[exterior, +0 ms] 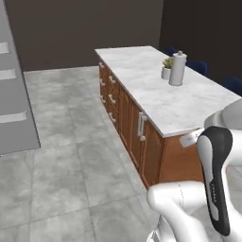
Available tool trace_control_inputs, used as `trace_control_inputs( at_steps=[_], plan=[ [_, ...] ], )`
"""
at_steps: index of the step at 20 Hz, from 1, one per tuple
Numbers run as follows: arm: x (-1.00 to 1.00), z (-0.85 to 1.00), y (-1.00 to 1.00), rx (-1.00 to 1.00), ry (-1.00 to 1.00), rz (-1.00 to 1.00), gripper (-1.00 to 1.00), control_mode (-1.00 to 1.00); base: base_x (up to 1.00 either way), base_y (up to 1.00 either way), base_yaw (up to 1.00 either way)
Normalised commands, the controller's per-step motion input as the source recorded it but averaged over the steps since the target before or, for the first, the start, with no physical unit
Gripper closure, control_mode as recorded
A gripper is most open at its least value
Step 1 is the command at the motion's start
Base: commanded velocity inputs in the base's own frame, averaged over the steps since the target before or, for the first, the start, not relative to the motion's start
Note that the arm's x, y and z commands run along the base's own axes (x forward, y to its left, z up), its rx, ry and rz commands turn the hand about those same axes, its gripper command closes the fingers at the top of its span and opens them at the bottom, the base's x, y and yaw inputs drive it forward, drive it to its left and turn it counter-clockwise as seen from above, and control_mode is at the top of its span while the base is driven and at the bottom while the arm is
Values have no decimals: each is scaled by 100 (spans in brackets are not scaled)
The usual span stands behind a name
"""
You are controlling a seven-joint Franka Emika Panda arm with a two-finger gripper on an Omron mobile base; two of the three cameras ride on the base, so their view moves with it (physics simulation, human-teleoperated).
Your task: Retrieve the apple and kiwi from the fridge and place them into the bowl on the dining table.
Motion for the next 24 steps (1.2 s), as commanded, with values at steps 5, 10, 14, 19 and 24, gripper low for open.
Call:
trace_control_inputs(
  at_steps=[5,10,14,19,24],
  plan=[
    [0,0,0,0,0,0,100,100,-22,-100,-27],
    [0,0,0,0,0,0,100,100,0,-100,-17],
    [0,0,0,0,0,0,100,100,5,-100,-14],
    [0,0,0,0,0,0,100,100,32,-100,-3],
    [0,0,0,0,0,0,100,100,79,-100,0]
  ],
)
